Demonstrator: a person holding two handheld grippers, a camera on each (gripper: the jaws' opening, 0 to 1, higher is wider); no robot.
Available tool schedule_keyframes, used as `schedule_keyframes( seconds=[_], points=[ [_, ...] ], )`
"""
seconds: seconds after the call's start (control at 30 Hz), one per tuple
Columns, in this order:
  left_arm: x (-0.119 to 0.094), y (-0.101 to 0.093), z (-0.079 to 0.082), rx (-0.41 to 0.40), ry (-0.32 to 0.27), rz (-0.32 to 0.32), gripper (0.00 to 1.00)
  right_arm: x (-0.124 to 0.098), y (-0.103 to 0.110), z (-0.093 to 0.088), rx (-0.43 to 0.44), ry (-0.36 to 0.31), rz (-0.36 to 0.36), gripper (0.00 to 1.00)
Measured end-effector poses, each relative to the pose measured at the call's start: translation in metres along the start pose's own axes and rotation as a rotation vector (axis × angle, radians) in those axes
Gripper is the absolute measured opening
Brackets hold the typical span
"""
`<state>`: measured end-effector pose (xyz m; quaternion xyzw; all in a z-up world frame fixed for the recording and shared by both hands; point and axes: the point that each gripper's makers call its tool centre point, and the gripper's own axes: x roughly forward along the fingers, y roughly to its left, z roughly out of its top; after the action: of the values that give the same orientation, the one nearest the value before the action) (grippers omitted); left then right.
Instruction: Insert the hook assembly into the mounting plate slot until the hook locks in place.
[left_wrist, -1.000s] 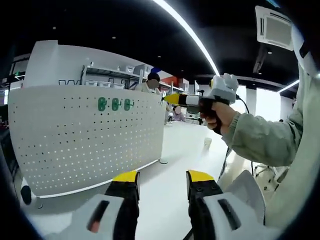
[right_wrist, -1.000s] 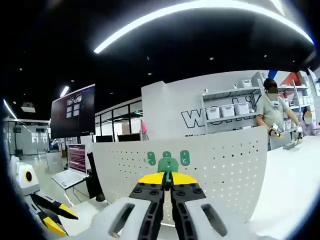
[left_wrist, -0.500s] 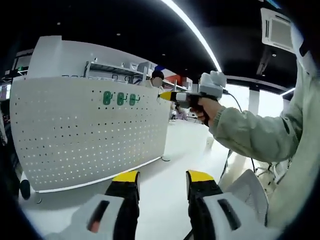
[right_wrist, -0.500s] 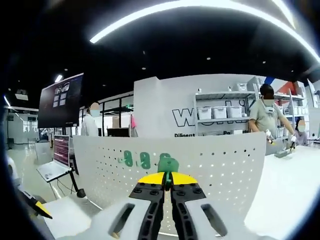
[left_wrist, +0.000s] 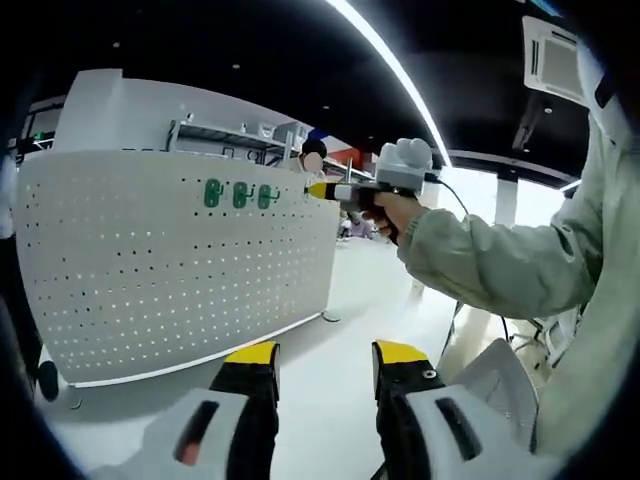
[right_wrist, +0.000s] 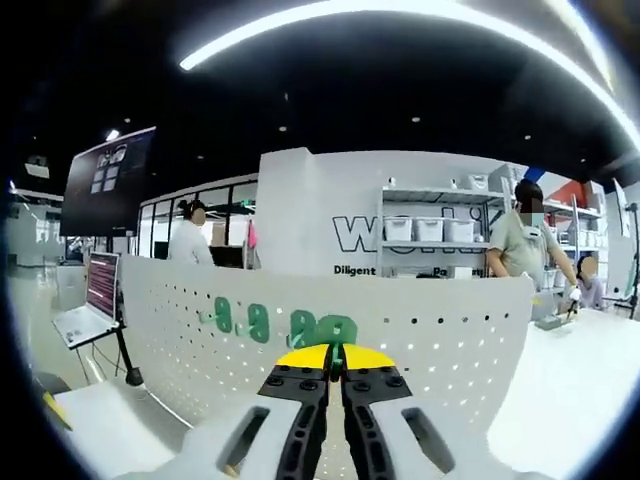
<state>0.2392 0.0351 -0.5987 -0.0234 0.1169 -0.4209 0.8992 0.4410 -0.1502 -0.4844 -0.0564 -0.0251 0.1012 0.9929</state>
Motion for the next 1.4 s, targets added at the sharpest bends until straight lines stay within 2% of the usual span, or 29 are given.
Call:
schedule_keyframes(
  seconds=[0.37, 0.7, 1.4],
  points=[
    [-0.001, 0.002, -0.004, -0.008, 0.009, 0.009, 0.38, 0.023, -0.004, -0.002, -0.003, 0.014, -0.004, 0.02],
    [-0.002, 0.005, -0.007, -0.018, 0.015, 0.025, 0.38, 0.040, -0.008, -0.016, -0.001, 0.048, -0.012, 0.02],
    [-0.004, 0.014, -0.009, -0.029, 0.014, 0.039, 0.38, 0.054, -0.012, -0.022, 0.008, 0.069, -0.032, 0.01]
  ],
)
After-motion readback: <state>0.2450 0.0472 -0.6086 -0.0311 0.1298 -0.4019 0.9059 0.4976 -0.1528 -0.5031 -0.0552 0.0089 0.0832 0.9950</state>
